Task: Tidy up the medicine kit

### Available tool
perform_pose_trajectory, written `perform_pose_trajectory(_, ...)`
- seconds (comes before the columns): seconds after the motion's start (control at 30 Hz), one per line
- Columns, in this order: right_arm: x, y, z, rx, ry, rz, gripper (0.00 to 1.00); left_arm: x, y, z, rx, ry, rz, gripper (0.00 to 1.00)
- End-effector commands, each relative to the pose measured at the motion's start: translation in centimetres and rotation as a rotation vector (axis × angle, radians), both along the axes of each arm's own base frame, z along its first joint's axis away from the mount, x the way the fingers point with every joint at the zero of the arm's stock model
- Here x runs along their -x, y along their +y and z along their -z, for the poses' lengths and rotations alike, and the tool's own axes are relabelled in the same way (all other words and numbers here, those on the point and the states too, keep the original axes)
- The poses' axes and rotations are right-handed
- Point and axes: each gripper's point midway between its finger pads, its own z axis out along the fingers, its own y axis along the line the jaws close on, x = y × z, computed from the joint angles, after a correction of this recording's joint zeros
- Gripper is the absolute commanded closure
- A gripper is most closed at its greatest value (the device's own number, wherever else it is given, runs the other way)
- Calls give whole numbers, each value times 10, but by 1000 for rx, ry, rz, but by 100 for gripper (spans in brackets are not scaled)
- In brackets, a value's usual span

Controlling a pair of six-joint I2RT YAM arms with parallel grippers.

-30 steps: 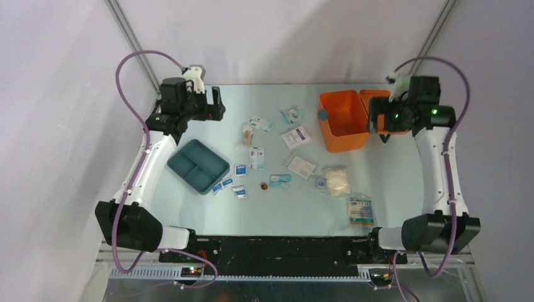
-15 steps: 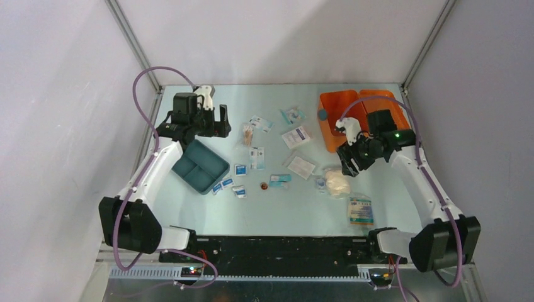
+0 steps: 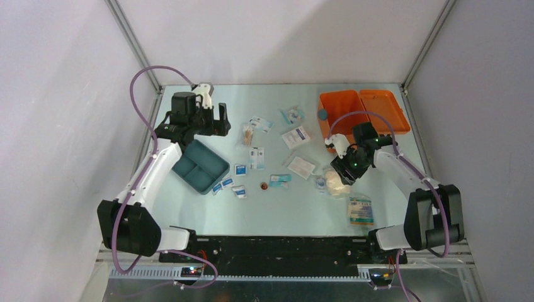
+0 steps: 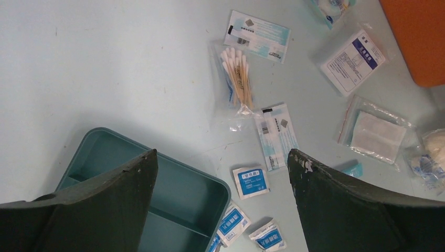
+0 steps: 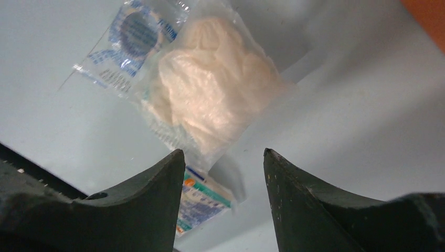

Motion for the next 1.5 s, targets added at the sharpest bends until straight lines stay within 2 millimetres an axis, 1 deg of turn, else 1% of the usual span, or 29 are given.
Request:
perform_pose_trajectory(0.0, -32, 3, 10, 47, -101, -50, 39, -3, 0, -16, -3, -68, 0, 2)
perform_pose_trajectory(0.13, -42, 8, 25, 69, -105, -59, 37, -5, 0, -16, -7, -70, -1, 2)
perform_pose_trajectory(0.2, -41, 12, 32, 74, -89, -73, 39, -5, 1, -16, -11, -75, -2, 2)
perform_pose_trajectory(0.4, -34, 17, 47, 84, -50, -95, 51, -7, 3, -17, -19, -86, -7, 2)
perform_pose_trajectory(0.57, -31, 18, 55, 87, -26, -106, 54, -9, 2, -17, -16, -90, -9, 2)
perform_pose_trajectory(0.63, -32, 18, 55, 95, -29, -120, 61, -11, 2, -17, -19, -90, -11, 2)
perform_pose_trajectory(0.67, -33, 18, 54, 102, -36, -128, 71, -13, 2, -18, -19, -91, -11, 2)
perform_pose_trajectory(0.7, -34, 18, 48, 105, -44, -133, 75, -13, 2, -19, -19, -93, -11, 2)
perform_pose_trajectory(0.73, -35, 19, 43, 108, -50, -135, 84, -15, 2, -20, -22, -96, -11, 2)
perform_pose_trajectory(0.77, -34, 20, 30, 105, -59, -136, 88, -16, 2, -20, -23, -97, -11, 2)
perform_pose_trajectory(0.8, -33, 21, 23, 98, -61, -135, 94, -17, 2, -21, -26, -99, -11, 2)
perform_pose_trajectory(0.83, -32, 22, 6, 88, -74, -129, 100, -18, 2, -20, -27, -97, -12, 2)
perform_pose_trajectory(0.93, -30, 28, -38, 40, -121, -125, 100, -23, 2, -21, -28, -95, -12, 2)
perform_pose_trajectory(0.97, -30, 32, -54, 9, -158, -126, 100, -24, 1, -20, -27, -92, -12, 2)
perform_pose_trajectory(1.0, -32, 35, -75, -17, -211, -125, 100, -27, 0, -21, -27, -94, -10, 2)
perform_pose_trajectory(1.03, -32, 41, -88, -56, -239, -130, 100, -28, -1, -22, -27, -95, -8, 2)
perform_pose_trajectory(1.07, -37, 45, -111, -92, -313, -134, 100, -32, -2, -24, -26, -97, -7, 2)
perform_pose_trajectory(1.1, -39, 51, -122, -127, -348, -133, 100, -35, -3, -28, -25, -106, -7, 2)
perform_pose_trajectory(1.13, -49, 55, -144, -159, -439, -124, 100, -38, -4, -26, -25, -100, -5, 2)
perform_pose_trajectory(1.17, -55, 56, -152, -176, -474, -89, 100, -41, -7, -26, -24, -98, 0, 3)
perform_pose_trajectory(1.2, -71, 58, -171, -202, -566, -59, 100, -43, -8, -27, -23, -100, 3, 2)
perform_pose_trajectory(1.23, -83, 55, -180, -209, -604, 22, 100, -46, -11, -30, -21, -102, 10, 3)
perform_pose_trajectory(1.27, -101, 57, -197, -256, -659, 104, 100, -47, -14, -30, -22, -102, 15, 3)
perform_pose_trajectory(1.3, -115, 49, -205, -246, -697, 187, 100, -50, -15, -32, -22, -104, 17, 3)
perform_pose_trajectory(1.33, -136, 49, -218, -296, -721, 286, 100, -51, -16, -32, -24, -104, 19, 3)
perform_pose_trajectory(1.37, -151, 43, -243, -315, -774, 362, 100, -53, -16, -34, -26, -106, 19, 3)
perform_pose_trajectory(1.4, -169, 41, -237, -351, -738, 474, 100, -52, -18, -34, -27, -105, 23, 3)
perform_pose_trajectory(1.43, -183, 32, -265, -370, -794, 561, 100, -53, -17, -36, -29, -107, 22, 3)
perform_pose_trajectory(1.47, -200, 28, -251, -390, -737, 663, 100, -53, -18, -36, -32, -106, 25, 3)
